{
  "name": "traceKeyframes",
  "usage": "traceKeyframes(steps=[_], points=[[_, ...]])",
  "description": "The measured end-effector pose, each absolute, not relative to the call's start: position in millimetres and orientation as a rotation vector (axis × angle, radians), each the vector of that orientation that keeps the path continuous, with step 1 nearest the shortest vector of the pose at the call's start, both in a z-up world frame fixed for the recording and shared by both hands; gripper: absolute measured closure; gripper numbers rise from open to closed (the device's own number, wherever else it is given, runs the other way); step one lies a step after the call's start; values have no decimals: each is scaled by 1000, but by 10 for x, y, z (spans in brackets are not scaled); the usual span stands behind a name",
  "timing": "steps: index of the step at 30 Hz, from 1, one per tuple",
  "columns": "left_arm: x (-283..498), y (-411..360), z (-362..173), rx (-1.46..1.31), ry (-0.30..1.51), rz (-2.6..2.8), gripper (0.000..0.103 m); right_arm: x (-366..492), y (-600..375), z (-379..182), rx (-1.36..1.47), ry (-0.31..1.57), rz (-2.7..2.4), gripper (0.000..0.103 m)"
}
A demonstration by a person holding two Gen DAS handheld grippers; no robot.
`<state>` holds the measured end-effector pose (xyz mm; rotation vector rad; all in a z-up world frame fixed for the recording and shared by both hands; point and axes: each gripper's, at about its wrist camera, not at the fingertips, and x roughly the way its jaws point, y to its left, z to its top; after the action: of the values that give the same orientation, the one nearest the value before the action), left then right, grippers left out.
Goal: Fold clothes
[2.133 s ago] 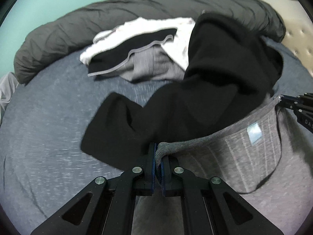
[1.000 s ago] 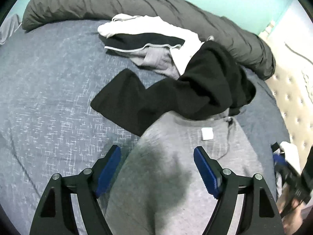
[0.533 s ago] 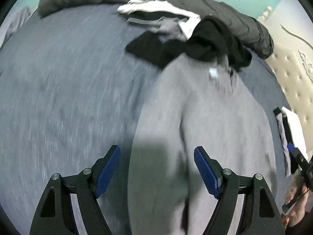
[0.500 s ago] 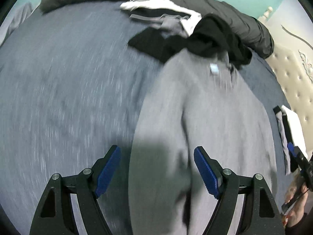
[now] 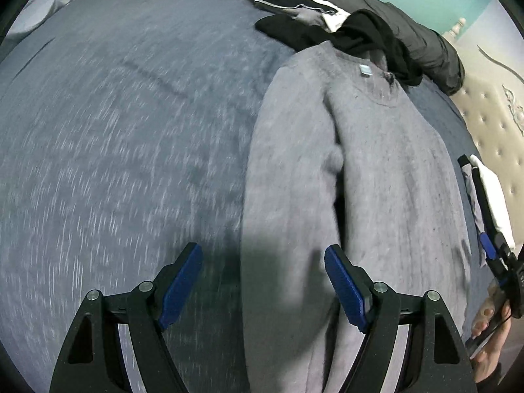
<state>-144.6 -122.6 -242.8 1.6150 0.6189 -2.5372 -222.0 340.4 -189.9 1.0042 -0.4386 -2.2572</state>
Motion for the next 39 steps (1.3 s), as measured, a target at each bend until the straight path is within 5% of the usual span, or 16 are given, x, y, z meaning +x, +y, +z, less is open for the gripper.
traceKeyframes(steps=[17,30,39], points=[[-728,-1046,-2613,1677,625,-2470,23,-2202,3414,-1931,941,-426,-2263,28],[-692,-838,-2721,1752,598,-2480,93,-2204,3428,-1916,926,-464,-2266,28],[-673,-1029,-2071,1611,386,-2521,97,-2200,3457,-1918,929,-485,-2268,28]])
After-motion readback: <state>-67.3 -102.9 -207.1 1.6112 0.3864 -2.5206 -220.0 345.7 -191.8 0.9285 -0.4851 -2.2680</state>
